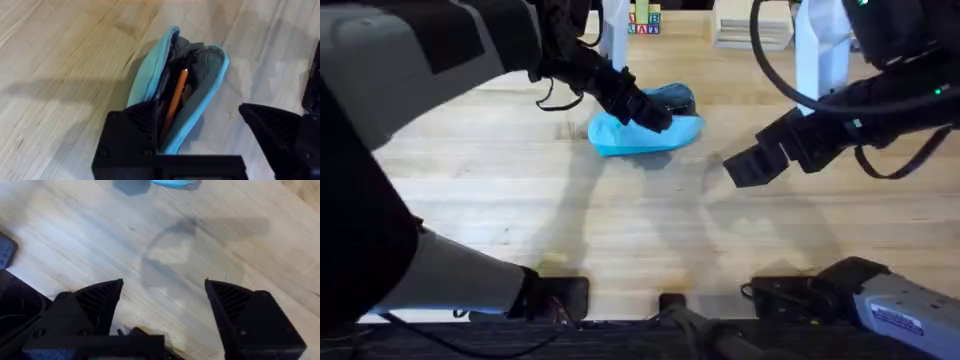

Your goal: Unzip the bag, pick up the pens from the table one at a time and place them inside, then zip the bag closed.

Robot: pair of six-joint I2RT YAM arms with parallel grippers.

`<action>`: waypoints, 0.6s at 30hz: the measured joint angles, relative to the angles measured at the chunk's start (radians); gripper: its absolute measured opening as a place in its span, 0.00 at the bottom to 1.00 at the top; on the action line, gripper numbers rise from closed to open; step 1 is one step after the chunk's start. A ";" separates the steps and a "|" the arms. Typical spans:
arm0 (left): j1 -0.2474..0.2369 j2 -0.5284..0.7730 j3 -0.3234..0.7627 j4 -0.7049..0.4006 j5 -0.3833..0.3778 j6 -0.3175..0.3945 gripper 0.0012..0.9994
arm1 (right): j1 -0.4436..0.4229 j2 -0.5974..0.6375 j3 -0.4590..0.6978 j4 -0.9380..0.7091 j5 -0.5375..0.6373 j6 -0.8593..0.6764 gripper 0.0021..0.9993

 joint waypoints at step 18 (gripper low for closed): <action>0.000 -0.278 0.043 -0.026 -0.156 -0.031 1.00 | 0.000 0.000 0.000 0.000 0.000 0.000 1.00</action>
